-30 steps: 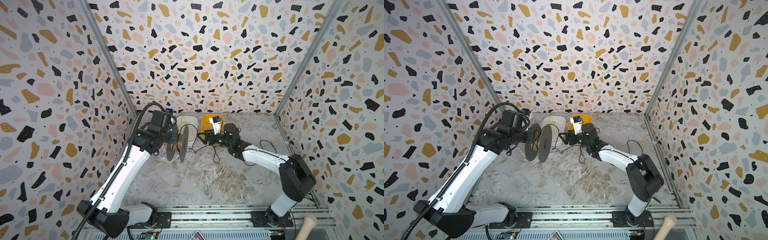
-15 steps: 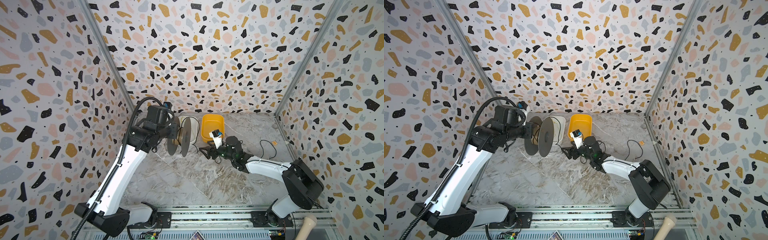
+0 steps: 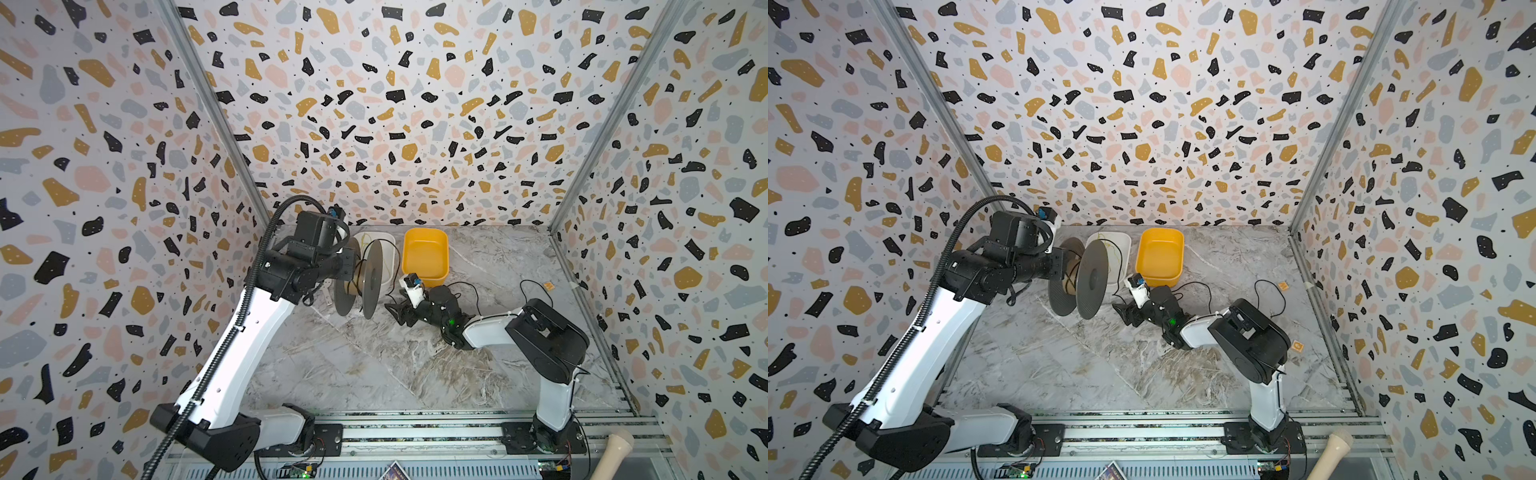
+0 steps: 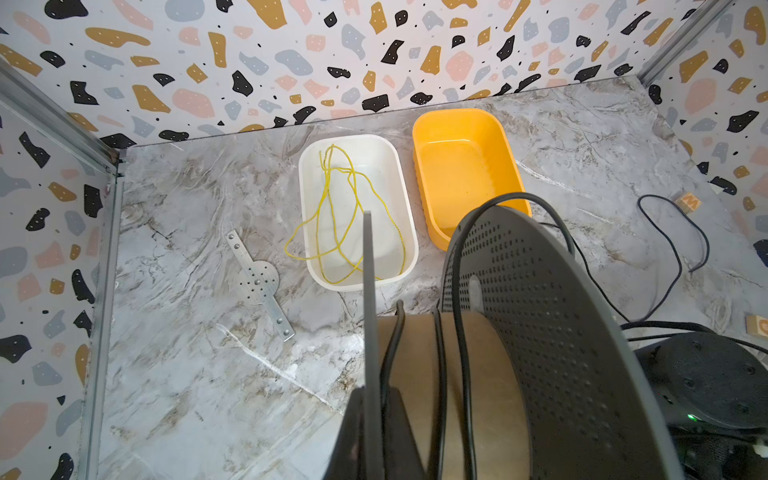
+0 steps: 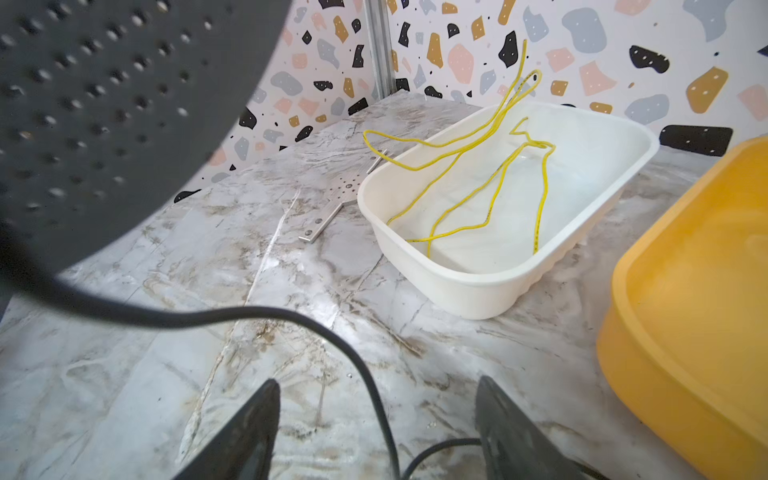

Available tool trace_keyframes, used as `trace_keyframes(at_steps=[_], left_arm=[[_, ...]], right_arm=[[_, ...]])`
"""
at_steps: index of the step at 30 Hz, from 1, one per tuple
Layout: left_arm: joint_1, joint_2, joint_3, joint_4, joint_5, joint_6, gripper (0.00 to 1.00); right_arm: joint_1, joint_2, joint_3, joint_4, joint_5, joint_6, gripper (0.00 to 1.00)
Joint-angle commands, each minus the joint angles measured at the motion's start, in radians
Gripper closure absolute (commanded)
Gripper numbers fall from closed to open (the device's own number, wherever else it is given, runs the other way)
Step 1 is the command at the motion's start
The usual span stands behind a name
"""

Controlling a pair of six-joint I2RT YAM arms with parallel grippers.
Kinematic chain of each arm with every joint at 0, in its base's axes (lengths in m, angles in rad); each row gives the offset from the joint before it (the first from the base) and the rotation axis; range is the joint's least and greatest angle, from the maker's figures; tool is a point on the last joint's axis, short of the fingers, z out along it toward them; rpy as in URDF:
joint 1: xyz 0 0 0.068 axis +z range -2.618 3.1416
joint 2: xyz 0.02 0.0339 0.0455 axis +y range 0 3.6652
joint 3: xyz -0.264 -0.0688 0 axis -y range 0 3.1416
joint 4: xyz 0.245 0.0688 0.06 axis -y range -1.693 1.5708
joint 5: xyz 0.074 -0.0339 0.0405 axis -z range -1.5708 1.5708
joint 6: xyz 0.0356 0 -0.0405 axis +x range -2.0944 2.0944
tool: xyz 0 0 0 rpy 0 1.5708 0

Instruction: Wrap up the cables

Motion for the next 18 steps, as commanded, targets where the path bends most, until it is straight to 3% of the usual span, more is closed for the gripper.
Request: trace_keyframes(at_steps=[1,6,10,11,15,18], left_arm=[[-0.003,-0.015,0.056,0.063,0.020,-0.009,1.00],[-0.003,-0.014,0.069,0.060,0.019,-0.008,1.00],[-0.003,-0.015,0.079,0.057,0.030,-0.012,1.00],[-0.003,-0.016,0.080,0.055,0.035,-0.012,1.00],[-0.003,-0.023,0.078,0.054,0.059,-0.006,1.00],[-0.003,-0.042,0.031,0.070,0.095,0.000,1.00]], right_arm=[[0.008,0.010,0.075,0.081,0.031,-0.006,0.33],[0.007,0.024,0.102,0.058,0.031,-0.008,0.56],[-0.005,0.012,0.090,0.039,0.032,-0.002,0.92],[-0.011,0.010,0.090,0.030,0.027,-0.002,0.97],[-0.040,-0.012,0.101,-0.013,0.013,0.014,1.00],[-0.094,-0.005,0.174,-0.119,0.000,0.123,1.00]])
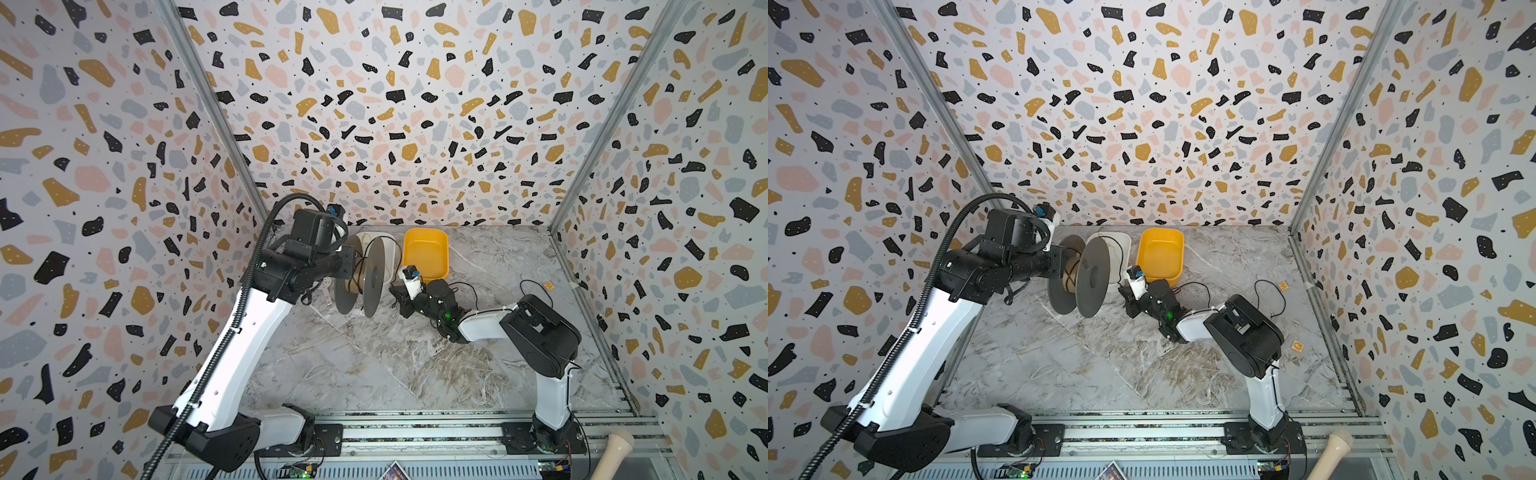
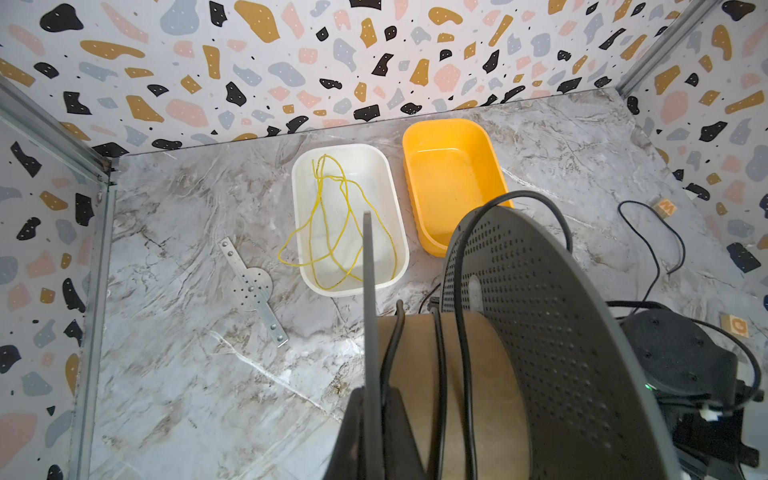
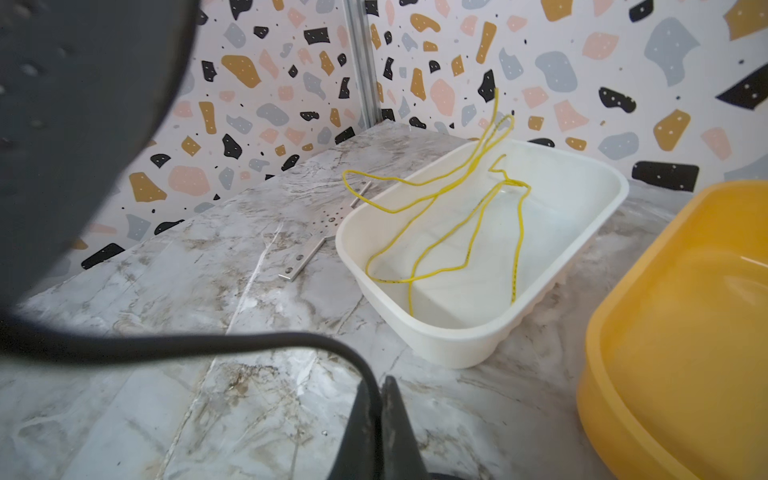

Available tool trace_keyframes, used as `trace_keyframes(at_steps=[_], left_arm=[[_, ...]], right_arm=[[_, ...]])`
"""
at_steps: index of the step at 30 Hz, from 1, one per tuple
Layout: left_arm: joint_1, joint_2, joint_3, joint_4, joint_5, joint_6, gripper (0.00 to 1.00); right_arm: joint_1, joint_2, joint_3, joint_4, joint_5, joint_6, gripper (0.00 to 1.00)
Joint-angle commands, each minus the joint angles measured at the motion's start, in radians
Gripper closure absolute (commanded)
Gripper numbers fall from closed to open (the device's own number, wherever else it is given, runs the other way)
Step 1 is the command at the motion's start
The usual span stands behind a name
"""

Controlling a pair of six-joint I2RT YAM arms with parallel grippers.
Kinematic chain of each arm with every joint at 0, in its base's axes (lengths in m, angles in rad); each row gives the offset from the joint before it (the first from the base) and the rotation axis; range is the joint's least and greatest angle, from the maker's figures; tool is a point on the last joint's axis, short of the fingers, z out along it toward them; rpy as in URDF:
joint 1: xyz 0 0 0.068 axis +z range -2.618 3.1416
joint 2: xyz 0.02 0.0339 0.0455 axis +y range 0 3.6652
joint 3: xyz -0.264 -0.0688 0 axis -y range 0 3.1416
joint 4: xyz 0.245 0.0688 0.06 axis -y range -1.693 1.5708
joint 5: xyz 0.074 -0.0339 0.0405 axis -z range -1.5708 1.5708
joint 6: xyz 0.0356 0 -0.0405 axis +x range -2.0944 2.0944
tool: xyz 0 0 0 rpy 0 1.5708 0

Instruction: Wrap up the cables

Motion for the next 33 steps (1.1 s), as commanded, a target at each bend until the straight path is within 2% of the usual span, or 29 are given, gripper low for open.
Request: trace_keyframes(at_steps=[1,5,10,13,17,21,27,33], left_arm=[[-0.003,-0.046,-0.014,0.084,0.059,-0.002,1.00],[-0.003,-0.051,-0.011,0.085,0.047,-0.013,1.00],[-0.003,-0.043,0.057,0.107,0.071,-0.046,1.00],[-0.002,-0.039,0.086,0.141,0.075,-0.074,1.00],[-0.001,-0.037,0.128,0.183,0.025,-0.101,1.00],[0.017,-0.012,0.182,0.212,-0.034,-0.143,1.00],[0.041,0.022,0.194,0.282,-0.070,-0.186,1.00],[0.042,0.022,0.162,0.313,-0.061,-0.188,1.00]], right_arm=[[-0.071,-0.024,0.130,-0.160,-0.043,0.126,1.00],[-0.131,0.055,0.275,-0.378,-0.072,0.222,1.00],[-0.156,0.135,0.341,-0.530,-0.119,0.244,1.00],[-0.153,0.144,0.333,-0.571,-0.156,0.238,1.00],[-0.149,0.096,0.268,-0.579,-0.144,0.253,1.00],[-0.129,0.080,0.279,-0.670,-0.153,0.222,1.00],[-0.037,-0.006,0.227,-0.720,-0.034,0.164,1.00],[-0.028,-0.089,0.204,-0.729,0.063,0.141,1.00]])
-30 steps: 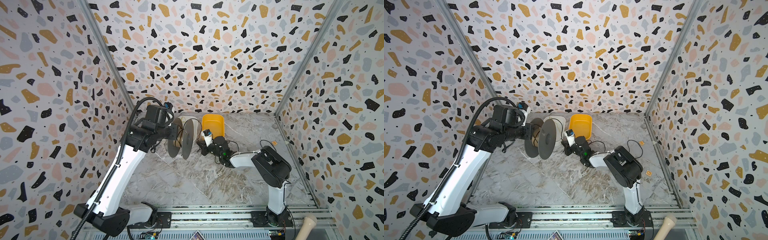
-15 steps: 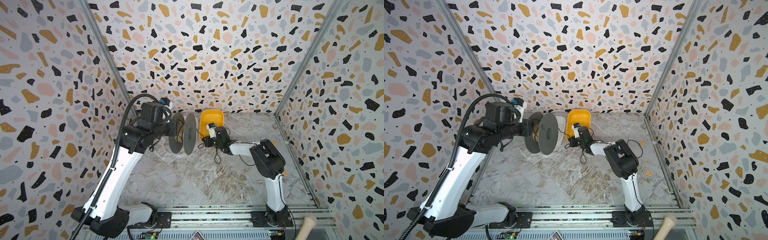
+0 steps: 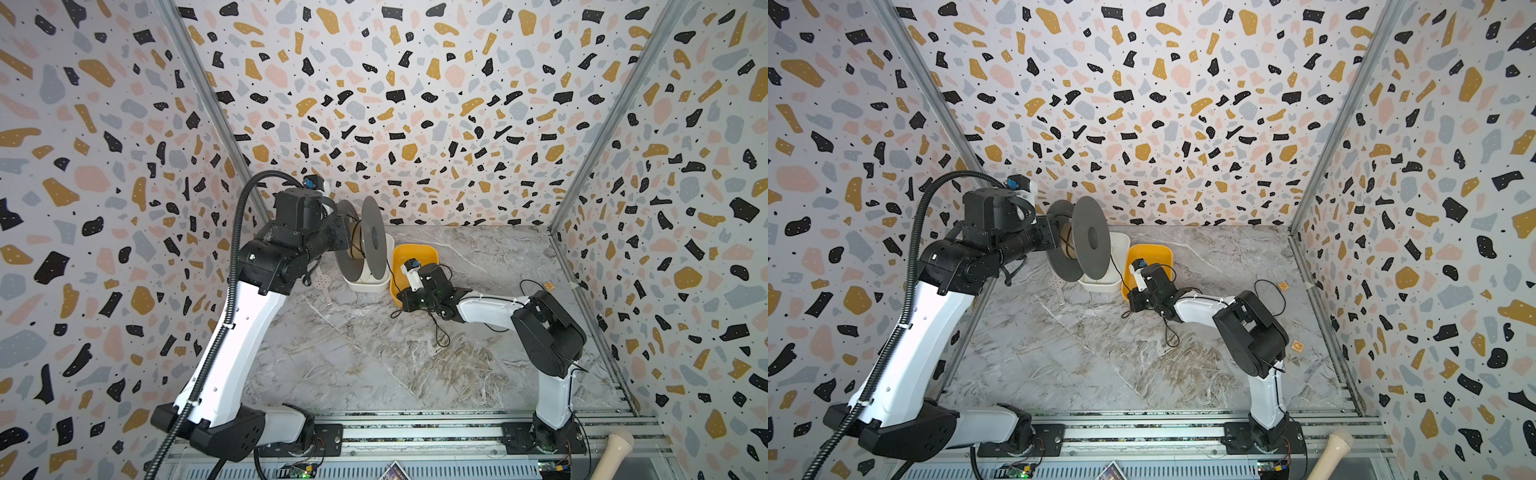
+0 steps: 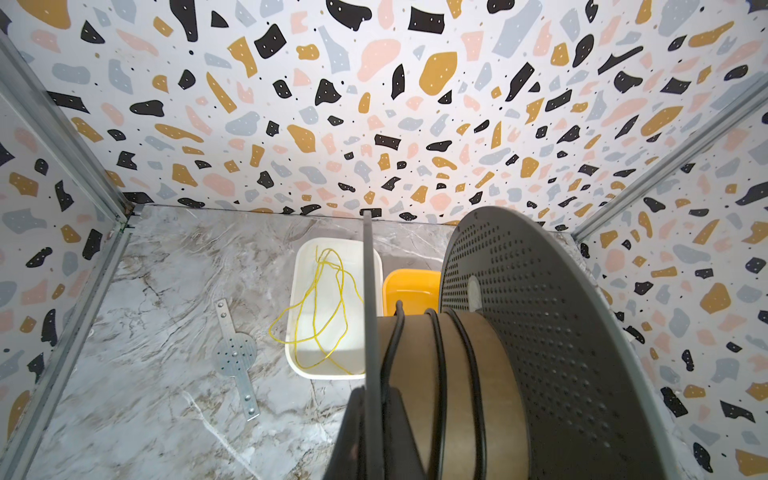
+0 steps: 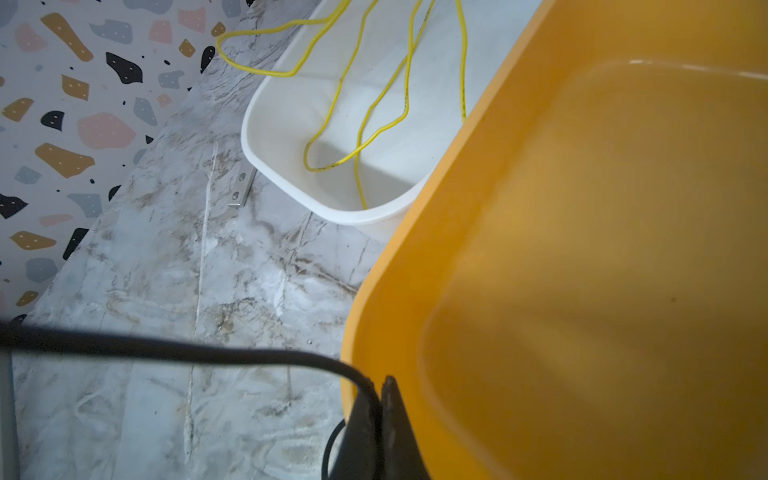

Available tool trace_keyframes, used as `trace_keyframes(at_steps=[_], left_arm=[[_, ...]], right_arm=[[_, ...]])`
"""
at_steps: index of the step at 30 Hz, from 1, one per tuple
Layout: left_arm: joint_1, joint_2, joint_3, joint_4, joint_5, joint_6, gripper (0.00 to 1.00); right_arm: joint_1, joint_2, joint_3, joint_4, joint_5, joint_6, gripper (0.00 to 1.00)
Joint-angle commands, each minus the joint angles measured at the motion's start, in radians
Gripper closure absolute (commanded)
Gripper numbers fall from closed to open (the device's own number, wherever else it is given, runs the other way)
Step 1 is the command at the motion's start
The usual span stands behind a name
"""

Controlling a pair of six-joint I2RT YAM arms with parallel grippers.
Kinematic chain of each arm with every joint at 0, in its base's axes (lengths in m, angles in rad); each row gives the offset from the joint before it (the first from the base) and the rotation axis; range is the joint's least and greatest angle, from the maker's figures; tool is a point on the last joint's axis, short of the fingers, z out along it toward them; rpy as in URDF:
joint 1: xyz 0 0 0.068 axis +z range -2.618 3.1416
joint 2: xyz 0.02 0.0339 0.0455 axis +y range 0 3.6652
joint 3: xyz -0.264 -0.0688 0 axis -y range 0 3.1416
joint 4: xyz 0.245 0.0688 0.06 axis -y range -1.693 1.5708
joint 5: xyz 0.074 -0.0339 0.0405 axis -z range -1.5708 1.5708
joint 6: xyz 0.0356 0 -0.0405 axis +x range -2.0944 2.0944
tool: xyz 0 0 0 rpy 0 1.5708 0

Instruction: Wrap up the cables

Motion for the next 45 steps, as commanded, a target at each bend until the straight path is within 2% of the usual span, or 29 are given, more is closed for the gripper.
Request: trace_keyframes(at_steps=[1,6,10,16,20,24,27,32,38,45], left_arm=[[0.003,-0.029,0.010,0.169,-0.009,-0.022,1.00],[0.002,-0.044,-0.031,0.185,-0.012,-0.018,1.00],[0.003,-0.042,-0.038,0.191,-0.043,-0.016,1.00],[0.003,-0.037,-0.042,0.225,-0.082,-0.050,1.00],[0.003,-0.018,-0.043,0.225,-0.114,-0.063,1.00],[0.003,0.000,-0.065,0.234,-0.196,-0.046,1.00],[0.003,0.016,-0.088,0.246,-0.236,-0.040,1.00],[-0.001,0.029,-0.137,0.290,-0.225,-0.076,1.00],[-0.021,0.045,-0.166,0.304,-0.244,-0.083,1.00],[-0.032,0.036,-0.213,0.327,-0.236,-0.090,1.00]], right_arm=[[-0.007,-0.060,-0.003,-0.071,0.094,-0.043,1.00],[-0.010,-0.100,0.047,-0.104,0.152,-0.099,1.00],[0.002,-0.151,0.071,-0.155,0.133,-0.097,1.00],[0.077,-0.230,-0.021,-0.200,0.160,-0.065,1.00],[0.134,-0.281,-0.112,-0.157,0.193,-0.037,1.00],[0.198,-0.303,-0.127,-0.184,0.232,-0.050,1.00],[0.253,-0.313,-0.128,-0.181,0.218,-0.066,1.00],[0.352,-0.282,-0.069,-0.183,0.231,-0.097,1.00],[0.419,-0.197,0.067,-0.206,0.226,-0.121,1.00],[0.432,-0.169,0.164,-0.214,0.218,-0.124,1.00]])
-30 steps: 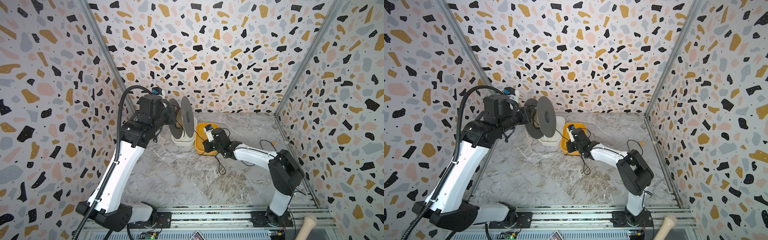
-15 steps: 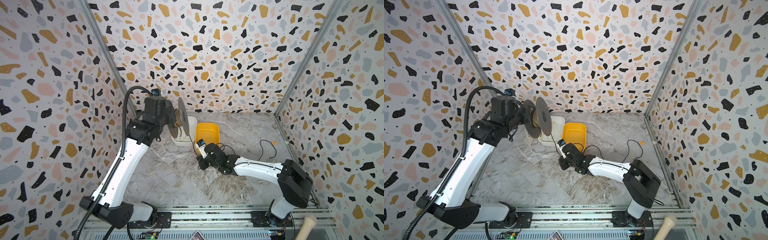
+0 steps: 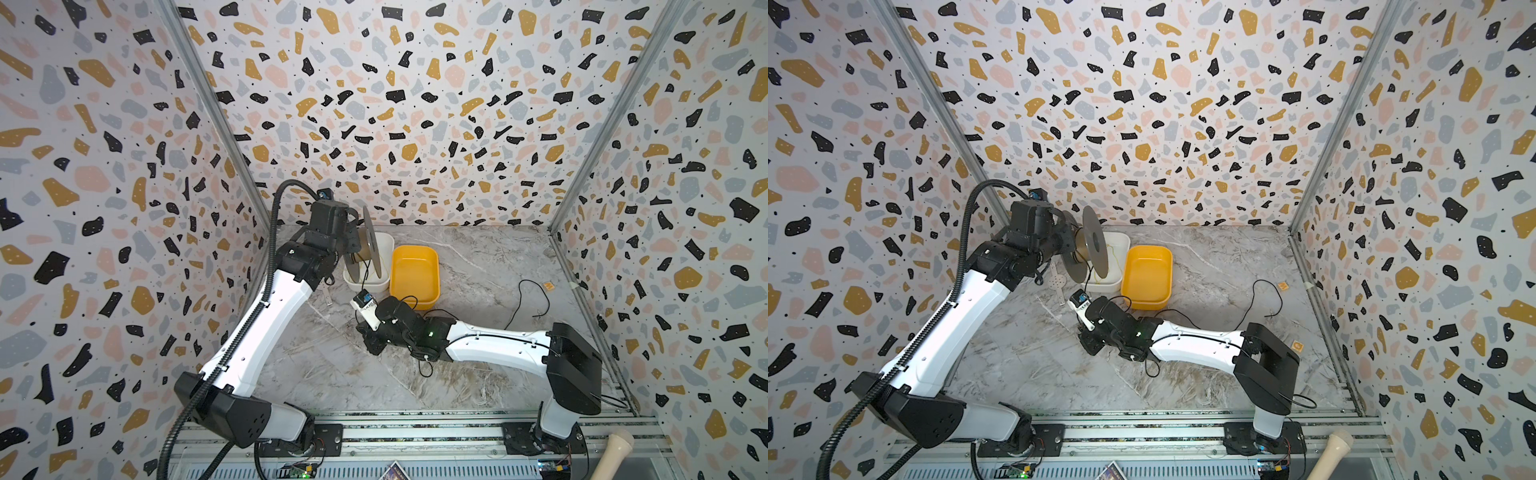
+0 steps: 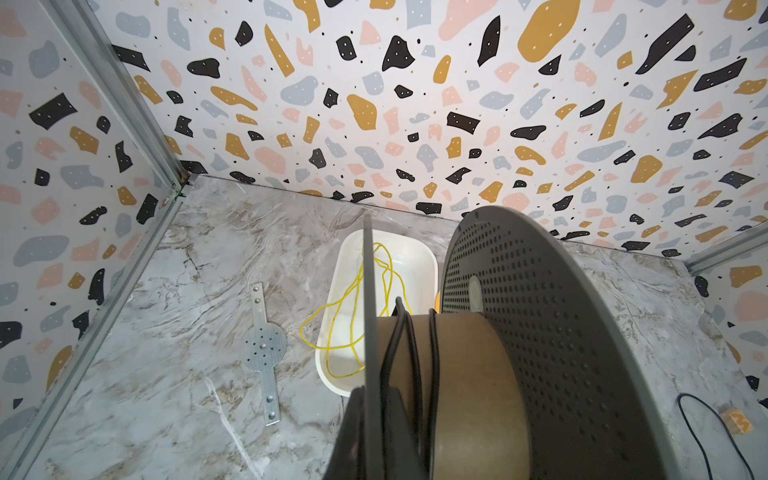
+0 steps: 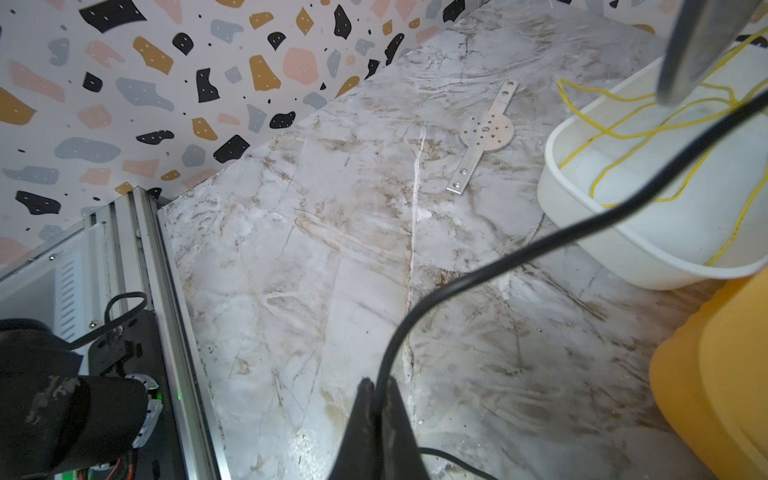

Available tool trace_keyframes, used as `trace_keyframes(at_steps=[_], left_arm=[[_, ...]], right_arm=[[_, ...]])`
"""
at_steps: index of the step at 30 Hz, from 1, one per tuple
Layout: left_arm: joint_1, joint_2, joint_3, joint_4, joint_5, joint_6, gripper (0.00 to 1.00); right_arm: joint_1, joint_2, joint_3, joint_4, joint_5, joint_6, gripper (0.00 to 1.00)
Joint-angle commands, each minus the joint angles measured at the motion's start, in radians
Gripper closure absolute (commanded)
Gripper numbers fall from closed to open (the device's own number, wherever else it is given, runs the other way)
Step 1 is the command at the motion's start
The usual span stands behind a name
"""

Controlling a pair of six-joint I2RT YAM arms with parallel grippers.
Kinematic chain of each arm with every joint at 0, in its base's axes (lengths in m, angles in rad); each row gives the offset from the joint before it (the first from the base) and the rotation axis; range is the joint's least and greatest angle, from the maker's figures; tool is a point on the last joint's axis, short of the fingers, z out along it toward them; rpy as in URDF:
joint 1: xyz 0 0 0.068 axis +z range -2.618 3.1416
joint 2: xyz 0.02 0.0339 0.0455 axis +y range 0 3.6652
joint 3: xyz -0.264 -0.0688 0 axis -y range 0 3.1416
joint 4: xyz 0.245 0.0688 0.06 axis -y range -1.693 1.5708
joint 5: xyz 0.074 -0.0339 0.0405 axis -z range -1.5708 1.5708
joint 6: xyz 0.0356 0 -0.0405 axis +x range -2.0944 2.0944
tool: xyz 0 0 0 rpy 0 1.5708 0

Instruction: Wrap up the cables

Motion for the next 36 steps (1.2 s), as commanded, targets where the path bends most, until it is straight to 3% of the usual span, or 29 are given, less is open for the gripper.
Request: trace_keyframes(at_steps=[1,13,21,31,36], left_arm=[[-0.009,-0.030,0.005,0.139,-0.015,-0.024,1.00],[-0.026,-0.072,-0.089,0.127,-0.075,0.051,1.00],[-0.065,-0.072,-0.079,0.059,-0.131,0.165,1.00],[-0.191,-0.091,-0.091,0.002,-0.258,0.279,1.00],[-0.214,-0.101,-0.112,-0.027,-0.268,0.339,1.00]], right_arm=[[0.002,-0.001,0.057,-0.024,0.004,-0.019,1.00],[-0.061,-0.146,0.125,-0.113,0.035,-0.033,1.00],[-0.174,-0.252,0.201,-0.264,0.096,-0.131,1.00],[-0.338,-0.226,0.384,-0.375,0.142,-0.249,1.00],[-0.426,-0.198,0.435,-0.378,0.120,-0.274,1.00]])
